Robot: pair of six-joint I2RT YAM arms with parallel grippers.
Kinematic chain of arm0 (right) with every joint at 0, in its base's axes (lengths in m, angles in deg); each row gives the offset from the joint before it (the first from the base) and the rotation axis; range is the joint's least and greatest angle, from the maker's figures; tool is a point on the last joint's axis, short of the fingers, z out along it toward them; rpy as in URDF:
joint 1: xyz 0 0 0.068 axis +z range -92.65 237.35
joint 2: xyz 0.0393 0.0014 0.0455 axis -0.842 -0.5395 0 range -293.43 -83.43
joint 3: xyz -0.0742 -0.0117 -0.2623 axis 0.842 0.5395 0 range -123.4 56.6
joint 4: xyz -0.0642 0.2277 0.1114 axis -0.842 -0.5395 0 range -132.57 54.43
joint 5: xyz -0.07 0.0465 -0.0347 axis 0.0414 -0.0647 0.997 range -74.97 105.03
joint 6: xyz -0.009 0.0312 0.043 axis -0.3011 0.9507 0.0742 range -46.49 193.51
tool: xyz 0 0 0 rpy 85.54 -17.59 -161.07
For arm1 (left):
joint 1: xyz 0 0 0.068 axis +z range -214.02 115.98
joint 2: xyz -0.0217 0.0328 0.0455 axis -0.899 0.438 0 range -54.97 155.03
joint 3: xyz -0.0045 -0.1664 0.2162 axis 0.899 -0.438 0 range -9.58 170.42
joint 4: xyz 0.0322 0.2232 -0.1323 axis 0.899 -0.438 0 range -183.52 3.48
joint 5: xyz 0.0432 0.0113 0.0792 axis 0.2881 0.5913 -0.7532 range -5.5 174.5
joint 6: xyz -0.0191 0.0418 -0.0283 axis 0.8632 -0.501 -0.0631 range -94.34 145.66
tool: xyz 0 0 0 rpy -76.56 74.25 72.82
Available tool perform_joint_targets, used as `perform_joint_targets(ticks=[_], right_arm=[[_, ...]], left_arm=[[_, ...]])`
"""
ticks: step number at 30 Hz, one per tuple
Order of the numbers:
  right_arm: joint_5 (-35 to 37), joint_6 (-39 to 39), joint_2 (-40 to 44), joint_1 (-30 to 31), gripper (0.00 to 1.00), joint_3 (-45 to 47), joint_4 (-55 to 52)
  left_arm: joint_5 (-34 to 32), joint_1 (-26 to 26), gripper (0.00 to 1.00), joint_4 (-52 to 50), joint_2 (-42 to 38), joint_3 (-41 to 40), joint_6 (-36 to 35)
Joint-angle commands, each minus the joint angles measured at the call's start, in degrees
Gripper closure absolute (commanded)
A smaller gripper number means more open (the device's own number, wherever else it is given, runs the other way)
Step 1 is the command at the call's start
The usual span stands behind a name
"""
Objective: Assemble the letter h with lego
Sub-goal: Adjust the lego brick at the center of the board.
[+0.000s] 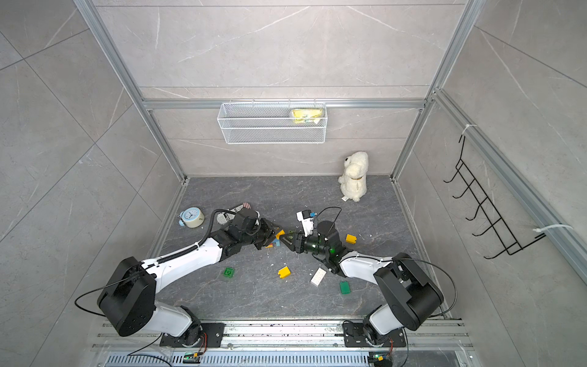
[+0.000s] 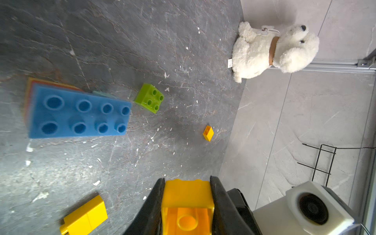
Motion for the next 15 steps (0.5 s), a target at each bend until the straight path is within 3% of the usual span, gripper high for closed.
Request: perform_joint_targets(ticks=[1, 10, 15], right_arm=[[3.5, -3.2, 2.4, 0.7, 0.58, -1.4, -3.5], [12.8, -7.9, 5.4, 2.4, 0.69, -1.8, -11.2], [17.5, -10.1, 7.0, 4.1, 0.80, -2.0, -13.9]], left_arm=[[0.1, -1.8, 0.79, 2.6, 0.3, 2.2, 1.1], [-0.3, -5.1, 0.78, 3.8, 0.8, 2.7, 1.3], [0.1, -5.8, 0.72, 5.3, 1.4, 2.3, 1.3]])
